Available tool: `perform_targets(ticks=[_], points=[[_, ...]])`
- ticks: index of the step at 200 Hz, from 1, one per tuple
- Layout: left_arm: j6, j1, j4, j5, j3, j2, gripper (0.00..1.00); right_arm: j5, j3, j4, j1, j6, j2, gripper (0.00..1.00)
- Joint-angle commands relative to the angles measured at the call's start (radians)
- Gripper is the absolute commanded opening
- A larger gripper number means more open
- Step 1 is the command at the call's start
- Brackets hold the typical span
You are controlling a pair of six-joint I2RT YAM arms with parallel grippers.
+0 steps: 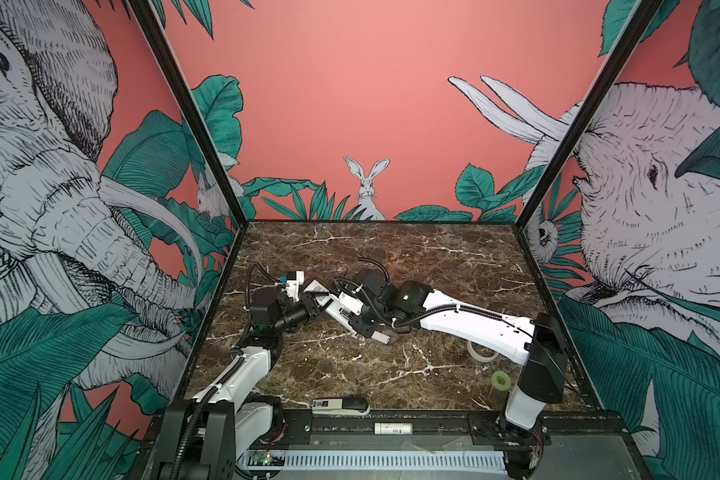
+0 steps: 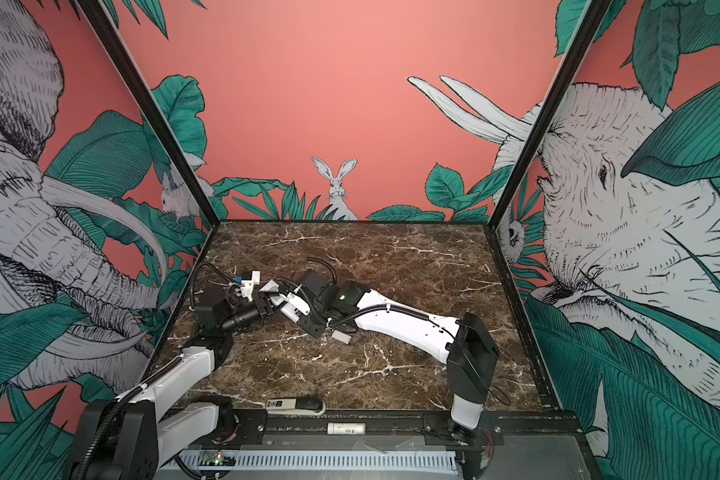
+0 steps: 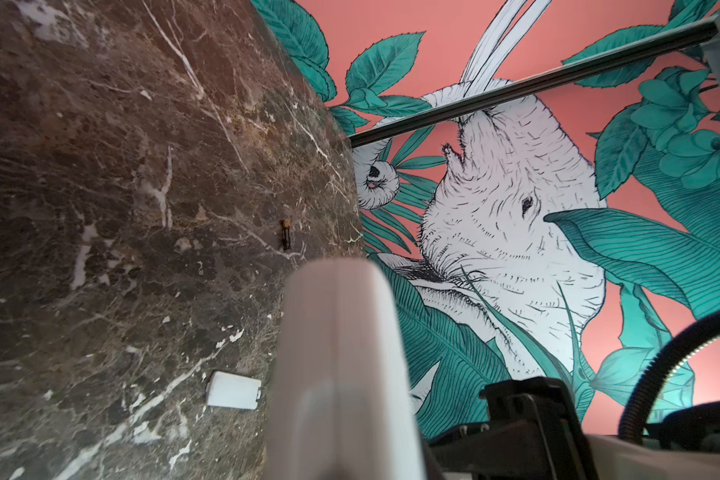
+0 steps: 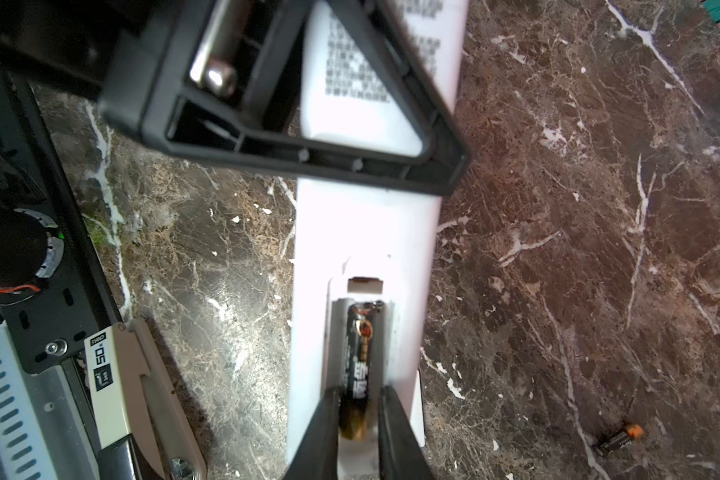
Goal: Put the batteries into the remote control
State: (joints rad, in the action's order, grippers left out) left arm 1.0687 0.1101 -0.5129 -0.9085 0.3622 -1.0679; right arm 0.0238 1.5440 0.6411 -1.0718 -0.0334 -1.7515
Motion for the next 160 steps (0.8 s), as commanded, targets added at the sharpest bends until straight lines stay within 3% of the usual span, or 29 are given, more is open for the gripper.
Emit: perform_targets(ticks=[1, 79, 120, 160], points=[[-0.057, 0.005, 0.038, -0.035, 0.034, 0.004, 0.00, 0.020, -0.016, 0.006, 0.008, -0.001, 0.035, 0.21], [-0.106, 0.005, 0.005, -0.080, 0.045, -0.012, 0.00, 0.101, -0.008, 0.023, 0.026, -0.030, 0.046, 0.29], [-0.125, 0.005, -0.046, -0.129, 0.050, 0.004, 0.00, 0.229, -0.069, -0.042, 0.080, -0.088, 0.116, 0.44], [-0.097, 0.007, -0.130, -0.170, 0.059, 0.026, 0.00, 0.440, -0.168, -0.130, 0.182, -0.157, 0.194, 0.56]])
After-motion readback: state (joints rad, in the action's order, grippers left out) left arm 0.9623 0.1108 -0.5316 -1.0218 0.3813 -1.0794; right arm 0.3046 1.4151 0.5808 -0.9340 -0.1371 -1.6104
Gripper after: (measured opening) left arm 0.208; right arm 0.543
